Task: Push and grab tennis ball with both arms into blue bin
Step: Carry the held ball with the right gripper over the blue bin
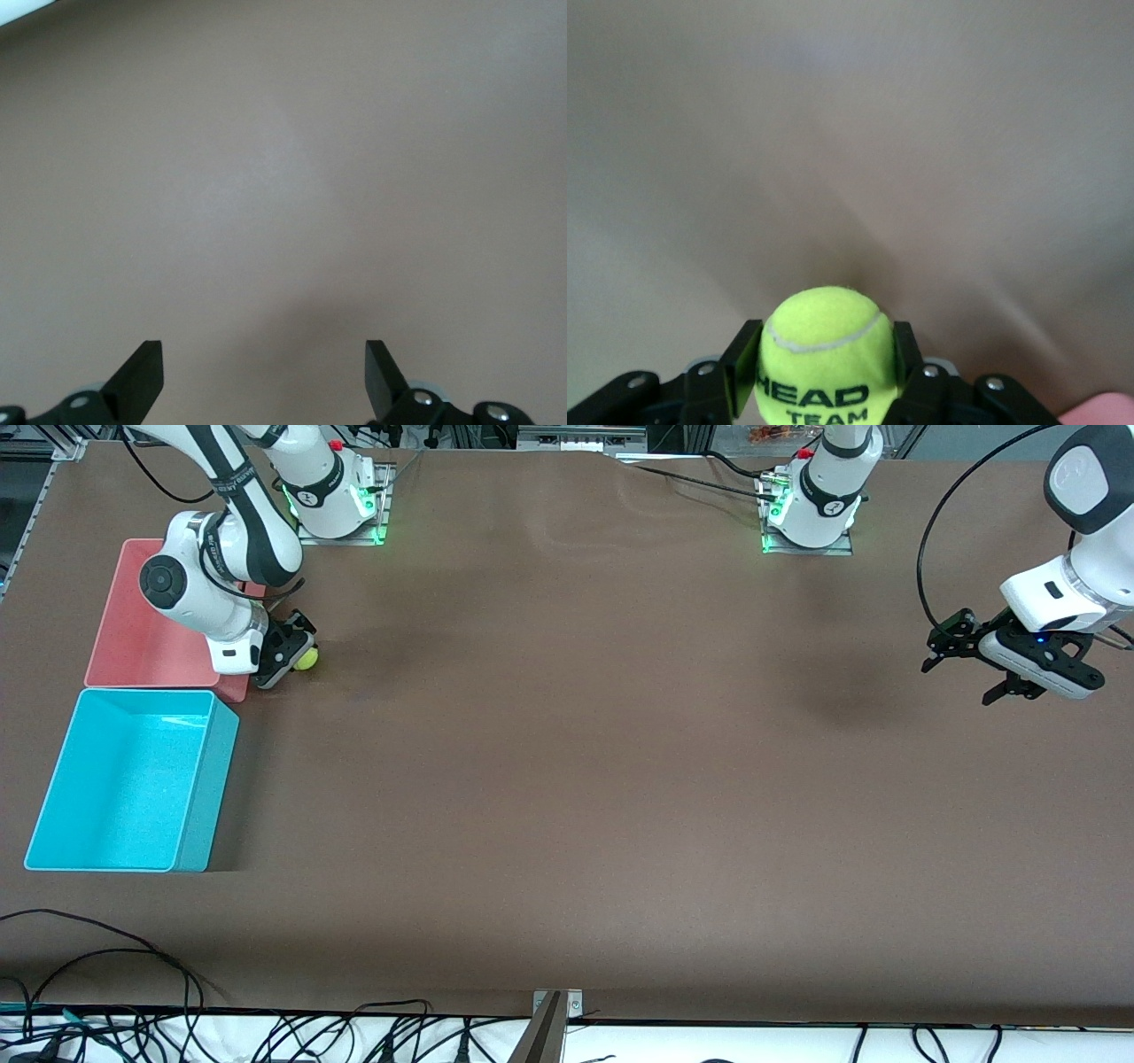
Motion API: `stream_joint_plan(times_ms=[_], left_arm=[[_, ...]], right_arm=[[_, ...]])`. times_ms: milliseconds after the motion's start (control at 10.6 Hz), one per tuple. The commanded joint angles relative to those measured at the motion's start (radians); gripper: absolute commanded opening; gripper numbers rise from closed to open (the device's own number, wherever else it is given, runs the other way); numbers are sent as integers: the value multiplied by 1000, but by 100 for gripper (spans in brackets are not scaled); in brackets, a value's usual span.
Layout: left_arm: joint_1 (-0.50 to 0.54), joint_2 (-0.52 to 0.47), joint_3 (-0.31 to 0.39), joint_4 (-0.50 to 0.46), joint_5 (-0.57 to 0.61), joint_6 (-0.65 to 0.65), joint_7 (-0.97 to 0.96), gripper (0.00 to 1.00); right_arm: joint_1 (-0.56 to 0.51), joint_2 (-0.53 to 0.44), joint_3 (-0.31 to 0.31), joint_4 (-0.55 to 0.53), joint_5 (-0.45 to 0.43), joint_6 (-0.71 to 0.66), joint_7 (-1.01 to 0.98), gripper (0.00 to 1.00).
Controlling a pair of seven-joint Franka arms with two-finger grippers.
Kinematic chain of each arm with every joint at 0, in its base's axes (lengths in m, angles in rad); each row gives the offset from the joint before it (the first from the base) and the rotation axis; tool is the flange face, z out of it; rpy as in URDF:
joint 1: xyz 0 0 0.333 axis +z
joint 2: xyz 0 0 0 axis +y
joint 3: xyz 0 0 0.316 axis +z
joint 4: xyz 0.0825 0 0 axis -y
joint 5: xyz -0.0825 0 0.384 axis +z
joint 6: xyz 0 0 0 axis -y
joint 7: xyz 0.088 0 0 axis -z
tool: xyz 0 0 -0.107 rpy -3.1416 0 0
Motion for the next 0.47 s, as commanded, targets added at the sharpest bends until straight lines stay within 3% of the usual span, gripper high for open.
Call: stream_joint_plan(times_ms=[0,189,379], left_arm=[[-19,0,0,130,84,-181,-172,100],[-26,1,-6,188,92,-264,-227,100],[-33,1,-35,286,153,-397,-317,100]], right_arm=[[2,-100,43,119,18,-124,0,20],[-1,-96,41,309,9,-337,13,20],[-26,-85,26,426,-6,-419,-10,20]])
